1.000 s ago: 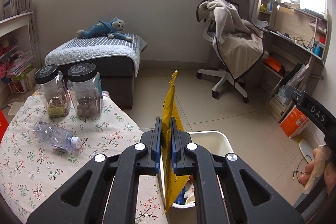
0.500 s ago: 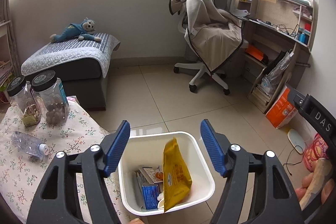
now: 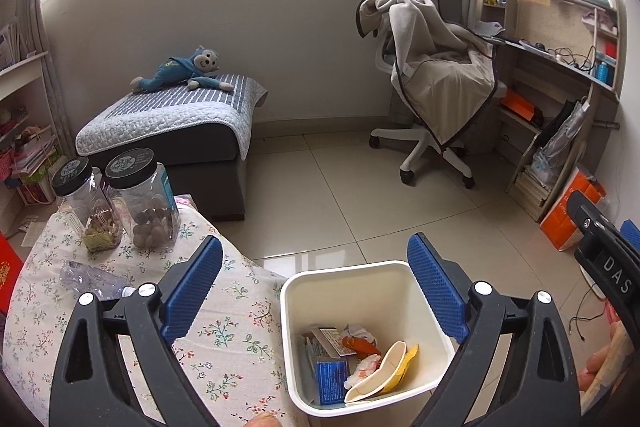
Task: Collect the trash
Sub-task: 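Open both tools over the bin to drop the packet and tissue, then move the left tool to the clear bottle while the right tool approaches the tissue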
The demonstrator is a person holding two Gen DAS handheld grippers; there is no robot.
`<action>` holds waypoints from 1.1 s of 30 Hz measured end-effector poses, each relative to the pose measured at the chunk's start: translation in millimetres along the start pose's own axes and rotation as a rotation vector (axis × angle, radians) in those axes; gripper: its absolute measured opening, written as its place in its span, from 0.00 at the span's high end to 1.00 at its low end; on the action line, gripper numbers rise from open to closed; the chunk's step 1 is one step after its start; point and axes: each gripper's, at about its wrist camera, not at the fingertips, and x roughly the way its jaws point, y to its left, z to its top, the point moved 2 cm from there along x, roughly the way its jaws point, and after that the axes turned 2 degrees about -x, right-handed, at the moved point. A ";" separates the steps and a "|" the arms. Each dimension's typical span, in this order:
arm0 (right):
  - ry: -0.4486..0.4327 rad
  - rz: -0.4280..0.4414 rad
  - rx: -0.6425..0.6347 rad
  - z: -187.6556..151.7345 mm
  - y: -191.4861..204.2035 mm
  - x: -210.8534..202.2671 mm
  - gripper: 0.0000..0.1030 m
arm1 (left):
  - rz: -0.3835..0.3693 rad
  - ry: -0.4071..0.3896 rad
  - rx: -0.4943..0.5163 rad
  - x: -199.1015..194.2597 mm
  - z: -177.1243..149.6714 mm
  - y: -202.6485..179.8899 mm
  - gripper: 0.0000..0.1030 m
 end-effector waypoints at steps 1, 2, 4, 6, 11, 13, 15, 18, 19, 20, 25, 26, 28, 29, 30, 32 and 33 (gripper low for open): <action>-0.009 0.001 -0.018 -1.0 6.1 -2.5 0.07 | 0.008 -0.001 -0.004 -0.5 0.2 6.2 0.12; -0.015 0.006 -0.034 -2.6 11.6 -4.9 0.07 | 0.016 -0.001 -0.007 -0.7 0.3 11.9 0.12; -0.012 0.022 -0.060 -5.4 23.5 -6.8 0.07 | 0.030 0.002 -0.011 -1.1 -0.7 22.4 0.12; -0.002 0.042 -0.083 -8.6 35.3 -7.5 0.07 | 0.043 0.004 -0.011 -1.5 -2.0 32.6 0.11; -0.005 0.077 -0.137 -12.4 65.4 -11.8 0.07 | 0.089 0.007 -0.021 -2.3 -5.5 60.8 0.11; -0.003 0.092 -0.153 -14.2 76.3 -14.2 0.07 | 0.111 0.016 -0.037 -0.5 -6.7 75.7 0.11; 0.008 0.110 -0.169 -16.7 87.8 -14.8 0.07 | 0.135 0.035 -0.055 3.2 -9.9 90.5 0.11; 0.018 0.137 -0.194 -20.9 106.4 -16.3 0.07 | 0.173 0.064 -0.090 10.7 -17.0 116.8 0.11; 0.017 0.144 -0.206 -22.3 113.8 -17.2 0.07 | 0.186 0.075 -0.103 13.8 -20.2 126.1 0.11; 0.018 0.152 -0.219 -24.1 122.0 -17.8 0.07 | 0.201 0.089 -0.117 17.3 -23.5 136.1 0.11; 0.046 0.215 -0.271 -35.7 160.1 -21.3 0.07 | 0.297 0.150 -0.187 37.3 -36.8 187.4 0.11; 0.051 0.228 -0.282 -38.3 168.1 -22.2 0.07 | 0.320 0.164 -0.204 41.5 -39.2 198.6 0.11; 0.059 0.255 -0.305 -43.3 184.6 -24.7 0.07 | 0.351 0.195 -0.256 50.0 -45.0 222.6 0.11; 0.063 0.267 -0.319 -46.3 192.9 -25.9 0.07 | 0.362 0.215 -0.291 54.7 -48.1 235.0 0.11; 0.068 0.280 -0.335 -49.1 200.0 -26.8 0.07 | 0.372 0.236 -0.333 59.6 -51.4 247.7 0.11; 0.077 0.298 -0.366 -54.5 212.2 -27.2 0.07 | 0.386 0.278 -0.434 69.4 -59.1 272.9 0.11; 0.078 0.305 -0.380 -56.9 217.5 -27.3 0.07 | 0.393 0.294 -0.487 73.4 -63.3 284.9 0.11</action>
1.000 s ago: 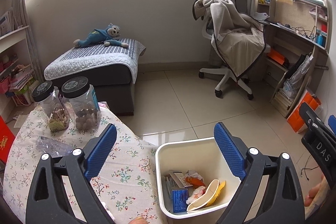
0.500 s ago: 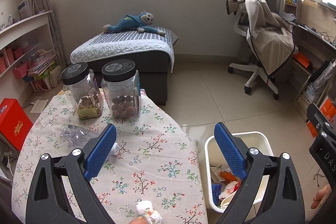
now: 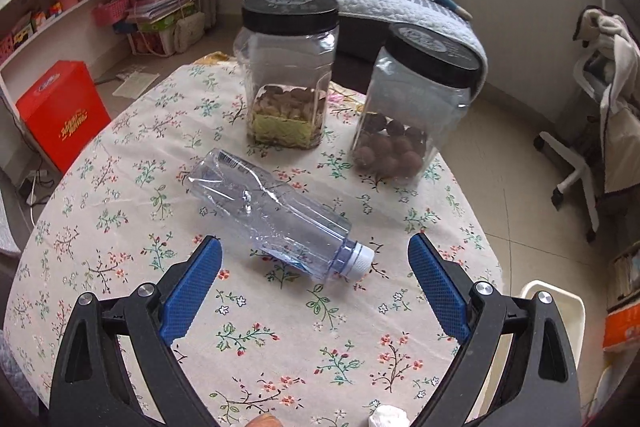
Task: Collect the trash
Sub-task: 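Move the left tool to the clear bottle while the right tool approaches the tissue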
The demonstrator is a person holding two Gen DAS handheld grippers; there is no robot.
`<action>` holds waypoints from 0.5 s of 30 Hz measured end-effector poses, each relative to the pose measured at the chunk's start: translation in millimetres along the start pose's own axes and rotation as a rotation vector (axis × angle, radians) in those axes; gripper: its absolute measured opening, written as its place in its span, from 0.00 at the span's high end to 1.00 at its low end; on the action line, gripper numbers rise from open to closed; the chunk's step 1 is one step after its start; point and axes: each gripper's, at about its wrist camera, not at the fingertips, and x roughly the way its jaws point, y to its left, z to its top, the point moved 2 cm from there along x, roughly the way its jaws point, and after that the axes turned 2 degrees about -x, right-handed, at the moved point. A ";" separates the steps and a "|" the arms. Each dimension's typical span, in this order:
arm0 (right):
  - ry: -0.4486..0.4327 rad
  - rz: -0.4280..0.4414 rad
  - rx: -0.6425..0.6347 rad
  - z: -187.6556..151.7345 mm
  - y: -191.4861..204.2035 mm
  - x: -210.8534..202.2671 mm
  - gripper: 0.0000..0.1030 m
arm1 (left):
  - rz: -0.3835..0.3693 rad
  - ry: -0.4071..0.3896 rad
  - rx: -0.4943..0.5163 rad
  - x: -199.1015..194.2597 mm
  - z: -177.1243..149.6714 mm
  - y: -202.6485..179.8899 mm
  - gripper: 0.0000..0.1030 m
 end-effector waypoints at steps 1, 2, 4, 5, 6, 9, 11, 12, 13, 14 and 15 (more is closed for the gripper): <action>0.005 0.008 -0.011 -0.5 4.4 1.5 0.07 | 0.005 0.020 -0.048 8.4 3.5 9.0 0.11; 0.011 0.015 -0.020 -1.2 8.0 3.7 0.07 | 0.009 0.035 -0.094 15.9 6.6 17.2 0.11; 0.028 0.032 -0.036 -2.1 15.2 7.3 0.07 | 0.007 0.065 -0.170 29.6 13.4 29.8 0.11; 0.037 0.040 -0.043 -2.7 18.0 8.9 0.07 | 0.001 0.078 -0.202 35.9 16.1 34.5 0.11; 0.046 0.047 -0.050 -3.4 20.6 10.5 0.07 | -0.003 0.095 -0.230 42.7 18.6 38.6 0.11; 0.079 0.069 -0.085 -7.1 29.2 15.3 0.07 | -0.004 0.144 -0.314 62.6 23.0 50.4 0.11; 0.104 0.085 -0.109 -11.0 34.6 18.7 0.07 | -0.007 0.162 -0.348 72.8 23.4 55.8 0.11; 0.119 0.095 -0.122 -13.1 36.7 20.2 0.07 | -0.009 0.170 -0.355 78.3 24.1 56.0 0.11; 0.136 0.105 -0.135 -15.3 38.6 22.0 0.07 | -0.010 0.179 -0.358 82.9 24.1 56.2 0.11; 0.154 0.115 -0.148 -17.9 40.4 23.6 0.07 | -0.015 0.189 -0.362 86.7 24.2 55.1 0.11; 0.173 0.124 -0.164 -20.9 42.4 25.1 0.07 | -0.022 0.200 -0.365 90.7 23.7 54.0 0.11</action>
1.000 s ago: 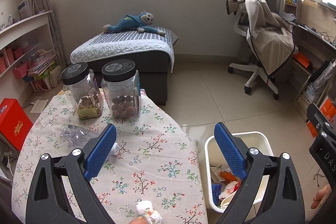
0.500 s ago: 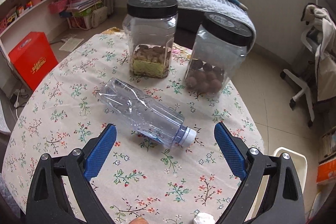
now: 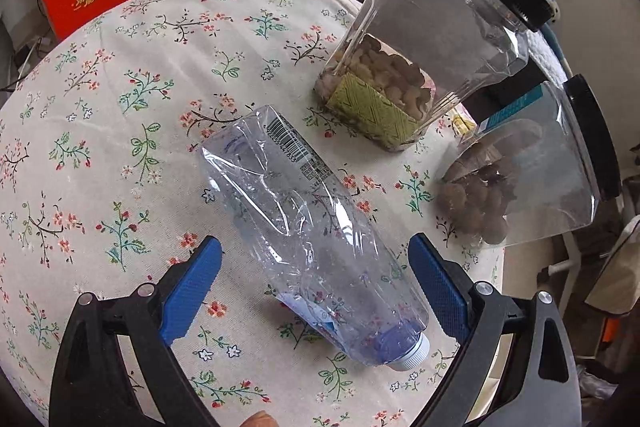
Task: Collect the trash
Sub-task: 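Move the left tool to the clear bottle while the right tool approaches the tissue, then grasp the clear bottle with the left tool while the right tool grasps the tissue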
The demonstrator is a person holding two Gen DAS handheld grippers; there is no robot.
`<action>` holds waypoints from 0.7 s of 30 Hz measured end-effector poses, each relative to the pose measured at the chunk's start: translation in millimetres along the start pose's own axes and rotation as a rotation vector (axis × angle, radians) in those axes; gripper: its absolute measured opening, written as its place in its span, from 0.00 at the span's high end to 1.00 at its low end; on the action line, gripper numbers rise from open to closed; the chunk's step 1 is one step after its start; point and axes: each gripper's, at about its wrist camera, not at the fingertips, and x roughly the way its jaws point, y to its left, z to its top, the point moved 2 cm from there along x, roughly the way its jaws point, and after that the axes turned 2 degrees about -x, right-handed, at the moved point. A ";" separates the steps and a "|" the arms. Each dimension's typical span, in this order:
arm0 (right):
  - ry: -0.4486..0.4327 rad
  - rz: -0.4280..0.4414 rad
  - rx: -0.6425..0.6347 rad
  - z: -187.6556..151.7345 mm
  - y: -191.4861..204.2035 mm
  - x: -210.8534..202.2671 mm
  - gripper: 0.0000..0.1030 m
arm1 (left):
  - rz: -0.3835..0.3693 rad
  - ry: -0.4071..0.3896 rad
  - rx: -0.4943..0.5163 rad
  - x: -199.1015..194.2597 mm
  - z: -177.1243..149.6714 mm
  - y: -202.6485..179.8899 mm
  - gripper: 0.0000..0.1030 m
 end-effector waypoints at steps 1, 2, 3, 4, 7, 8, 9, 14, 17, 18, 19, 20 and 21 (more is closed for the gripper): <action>0.015 0.006 -0.015 -2.4 1.9 1.7 0.07 | -0.005 0.017 0.001 4.1 -0.5 -1.1 0.11; 0.024 0.007 -0.028 -5.0 3.3 2.8 0.07 | -0.012 0.032 0.002 7.5 -1.3 -2.2 0.11; 0.031 0.005 -0.040 -7.5 4.9 3.5 0.07 | -0.019 0.041 0.005 9.8 -2.3 -3.4 0.11; 0.038 0.004 -0.052 -9.5 6.0 3.9 0.07 | -0.020 0.042 0.012 10.8 -3.8 -5.3 0.11; 0.071 0.010 -0.073 -13.8 6.1 6.5 0.07 | -0.021 0.028 0.036 10.4 -6.6 -11.0 0.14; 0.081 0.017 -0.070 -15.1 5.0 7.3 0.07 | -0.028 0.026 0.042 10.0 -6.5 -12.5 0.17; 0.093 0.027 -0.064 -16.1 3.5 8.5 0.07 | -0.038 0.026 0.050 9.8 -5.9 -14.1 0.21; 0.180 0.104 -0.024 -25.0 -2.3 19.4 0.07 | -0.079 0.049 0.061 13.1 0.7 -14.5 0.26; 0.246 0.165 0.019 -32.5 -3.9 28.2 0.07 | -0.106 0.050 0.079 10.0 4.1 -9.4 0.30; 0.269 0.193 0.037 -34.3 -3.6 30.4 0.07 | -0.113 0.051 0.086 8.1 3.3 -9.4 0.31; 0.294 0.228 0.054 -36.5 -2.0 33.1 0.07 | -0.121 0.054 0.095 5.6 2.9 -8.9 0.31; 0.318 0.268 0.065 -38.4 0.5 34.8 0.07 | -0.127 0.052 0.106 1.9 2.0 -9.1 0.32; 0.340 0.305 0.070 -40.4 4.3 35.6 0.07 | -0.131 0.046 0.122 -2.8 1.0 -9.7 0.33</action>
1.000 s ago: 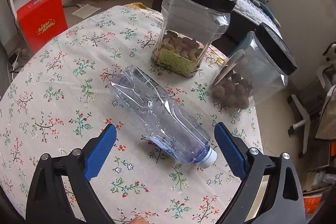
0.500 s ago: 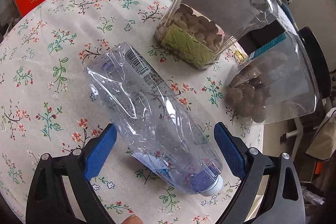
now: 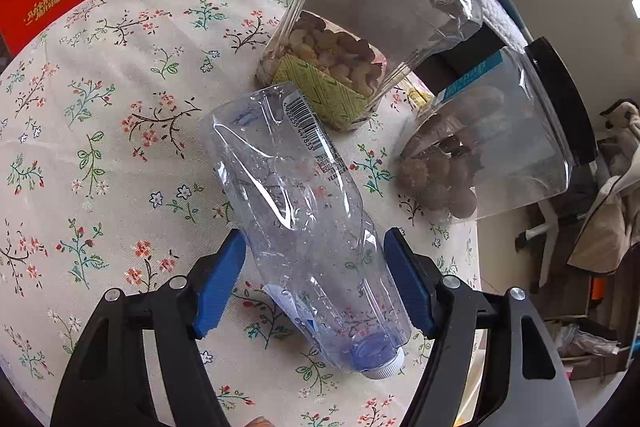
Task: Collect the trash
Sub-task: 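Grasp the clear bottle with the left tool while the right tool grasps the tissue, then lift and carry the bottle and tissue toward the white bin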
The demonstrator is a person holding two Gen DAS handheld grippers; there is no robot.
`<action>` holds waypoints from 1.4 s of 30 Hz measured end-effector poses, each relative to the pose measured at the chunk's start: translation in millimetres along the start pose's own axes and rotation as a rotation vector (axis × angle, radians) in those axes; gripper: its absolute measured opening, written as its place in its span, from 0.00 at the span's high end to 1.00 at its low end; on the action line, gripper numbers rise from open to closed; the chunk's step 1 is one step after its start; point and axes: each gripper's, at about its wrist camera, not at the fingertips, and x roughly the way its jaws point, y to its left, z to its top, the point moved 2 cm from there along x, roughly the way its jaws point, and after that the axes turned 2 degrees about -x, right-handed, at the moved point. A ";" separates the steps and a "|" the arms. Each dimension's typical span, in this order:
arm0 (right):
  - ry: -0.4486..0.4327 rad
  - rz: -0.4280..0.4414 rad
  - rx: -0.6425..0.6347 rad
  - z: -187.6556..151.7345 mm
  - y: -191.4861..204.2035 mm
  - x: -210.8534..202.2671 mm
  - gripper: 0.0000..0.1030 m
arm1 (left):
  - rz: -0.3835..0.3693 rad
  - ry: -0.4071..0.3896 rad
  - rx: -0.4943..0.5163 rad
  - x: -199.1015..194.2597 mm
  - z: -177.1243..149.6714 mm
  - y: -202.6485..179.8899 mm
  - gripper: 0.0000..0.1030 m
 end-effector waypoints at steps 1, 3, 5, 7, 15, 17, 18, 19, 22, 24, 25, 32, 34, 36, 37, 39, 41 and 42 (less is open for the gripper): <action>0.020 0.030 -0.002 -2.4 4.3 2.9 0.07 | -0.001 -0.008 0.018 -6.2 -1.0 -1.5 0.33; 0.064 0.079 -0.026 -8.3 16.6 9.3 0.07 | -0.007 -0.028 0.060 -20.6 -3.1 -3.7 0.35; 0.113 0.115 -0.062 -16.3 30.8 16.5 0.07 | -0.007 -0.053 0.103 -36.3 -5.5 -7.2 0.36; 0.150 0.124 -0.103 -24.4 45.0 24.0 0.08 | -0.002 -0.081 0.146 -51.7 -8.1 -10.0 0.36; 0.280 0.126 -0.186 -49.7 71.7 58.3 0.30 | 0.036 -0.180 0.319 -103.5 -19.8 -11.5 0.43; 0.302 0.134 -0.172 -52.4 73.1 66.6 0.41 | 0.056 -0.195 0.364 -108.7 -26.1 -9.5 0.43; 0.300 0.125 -0.170 -53.1 74.0 68.8 0.45 | 0.065 -0.201 0.378 -111.5 -29.0 -6.7 0.43; 0.279 0.117 -0.174 -52.0 75.7 67.5 0.50 | 0.070 -0.203 0.390 -113.9 -31.7 -2.9 0.43; 0.272 0.155 -0.138 -49.1 77.9 66.7 0.73 | 0.072 -0.204 0.411 -120.2 -37.2 6.1 0.43; 0.257 0.163 -0.113 -46.8 77.9 64.9 0.74 | 0.068 -0.209 0.422 -125.3 -40.2 12.3 0.43; 0.249 0.161 -0.109 -46.1 79.1 63.6 0.74 | 0.065 -0.215 0.426 -128.0 -42.1 14.6 0.43; 0.169 0.129 -0.133 -42.5 90.6 38.4 0.74 | 0.063 -0.255 0.392 -142.2 -58.2 49.0 0.43; 0.115 0.120 -0.140 -44.7 89.0 16.6 0.74 | 0.034 -0.234 0.362 -141.2 -55.9 55.9 0.43; 0.051 0.100 -0.147 -47.8 88.1 -3.0 0.74 | 0.021 -0.252 0.357 -145.9 -53.2 59.0 0.43; 0.019 0.097 -0.142 -49.7 85.6 -12.7 0.74 | 0.028 -0.274 0.360 -149.0 -52.4 60.7 0.43; -0.047 0.089 -0.126 -49.0 83.1 -26.9 0.74 | 0.041 -0.321 0.369 -155.6 -51.9 61.0 0.43; -0.122 0.077 -0.110 -49.8 81.0 -43.3 0.74 | 0.059 -0.359 0.382 -160.0 -52.5 61.3 0.43; -0.161 0.076 -0.102 -50.7 81.3 -51.2 0.74 | 0.067 -0.375 0.390 -161.1 -53.5 60.7 0.43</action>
